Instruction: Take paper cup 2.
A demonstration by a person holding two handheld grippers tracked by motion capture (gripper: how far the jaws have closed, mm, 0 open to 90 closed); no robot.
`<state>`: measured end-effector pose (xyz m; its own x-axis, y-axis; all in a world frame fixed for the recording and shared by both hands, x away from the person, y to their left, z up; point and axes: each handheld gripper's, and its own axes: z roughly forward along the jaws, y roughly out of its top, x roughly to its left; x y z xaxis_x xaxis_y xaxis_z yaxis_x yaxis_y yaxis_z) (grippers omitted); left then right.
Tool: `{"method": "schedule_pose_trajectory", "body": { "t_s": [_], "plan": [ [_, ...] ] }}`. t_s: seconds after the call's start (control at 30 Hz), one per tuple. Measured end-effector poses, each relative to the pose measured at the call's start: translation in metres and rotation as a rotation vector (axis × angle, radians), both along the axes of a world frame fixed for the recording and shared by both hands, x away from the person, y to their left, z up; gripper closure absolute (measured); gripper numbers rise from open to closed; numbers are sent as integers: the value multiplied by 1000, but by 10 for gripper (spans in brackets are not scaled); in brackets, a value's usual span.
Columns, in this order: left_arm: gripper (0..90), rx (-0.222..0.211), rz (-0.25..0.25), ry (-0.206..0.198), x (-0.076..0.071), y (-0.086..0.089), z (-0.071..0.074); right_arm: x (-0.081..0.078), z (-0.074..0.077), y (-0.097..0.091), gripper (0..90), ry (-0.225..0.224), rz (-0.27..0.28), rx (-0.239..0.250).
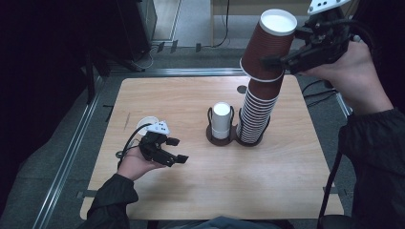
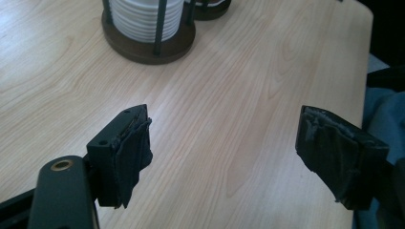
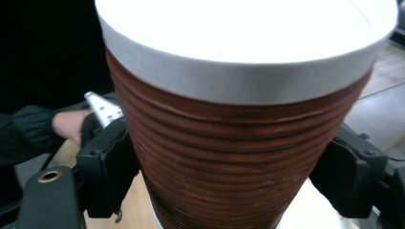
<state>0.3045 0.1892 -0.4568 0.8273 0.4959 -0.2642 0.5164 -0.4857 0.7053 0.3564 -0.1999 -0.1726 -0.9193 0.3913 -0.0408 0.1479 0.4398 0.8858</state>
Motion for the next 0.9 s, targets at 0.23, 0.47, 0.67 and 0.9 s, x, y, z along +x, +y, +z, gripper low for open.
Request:
{"method": "schedule_pose_trajectory", "body": {
  "t_s": [0.23,0.47,0.67,0.9],
  "plan": [
    [210,2,3,-12,-2,-2,2,-22,-14,9,173,12,79,16],
    [242,-19,-13,-18,-3,-2,4,-40,-31,12,173,22,123,16],
    [274,-26,-24,-18,-4,-4,5,-53,-55,18,172,34,166,7],
    [301,-26,-23,-49,-6,-6,6,-59,-92,27,172,62,185,-5]
  ]
}}
